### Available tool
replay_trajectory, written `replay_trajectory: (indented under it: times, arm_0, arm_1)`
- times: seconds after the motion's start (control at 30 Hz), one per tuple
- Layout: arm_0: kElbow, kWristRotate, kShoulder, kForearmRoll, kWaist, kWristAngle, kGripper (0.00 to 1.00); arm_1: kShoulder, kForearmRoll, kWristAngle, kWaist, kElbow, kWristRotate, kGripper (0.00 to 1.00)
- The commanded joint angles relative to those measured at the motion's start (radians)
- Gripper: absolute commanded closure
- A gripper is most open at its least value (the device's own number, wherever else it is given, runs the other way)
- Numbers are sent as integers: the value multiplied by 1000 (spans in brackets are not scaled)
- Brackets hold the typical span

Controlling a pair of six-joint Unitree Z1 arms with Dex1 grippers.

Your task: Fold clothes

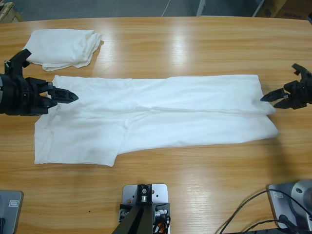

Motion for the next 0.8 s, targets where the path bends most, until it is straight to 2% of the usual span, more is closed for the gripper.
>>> replay_trajectory:
  times: [0.03,0.1,0.23,0.33,0.57,0.7,0.8]
  arm_0:
    - [97,50,-79,14,-8,-7,23]
    - [104,50,-85,14,-8,-8,23]
    - [97,51,-120,14,-8,-7,23]
    - [82,57,-150,22,-8,-7,25]
    - [57,77,-170,63,-8,-6,27]
    - [60,81,-162,65,-8,-6,27]
    - [61,81,-153,65,-10,-6,27]
  arm_1:
    - [222,93,212,-83,-59,-64,310]
    - [224,83,219,-86,-50,-65,265]
    - [180,-27,231,-123,50,-44,92]
    - [79,-83,154,-123,110,3,82]
    - [23,-84,54,-123,122,50,2]
    - [37,-91,52,-123,118,57,0]
    - [115,-99,85,-123,115,31,13]
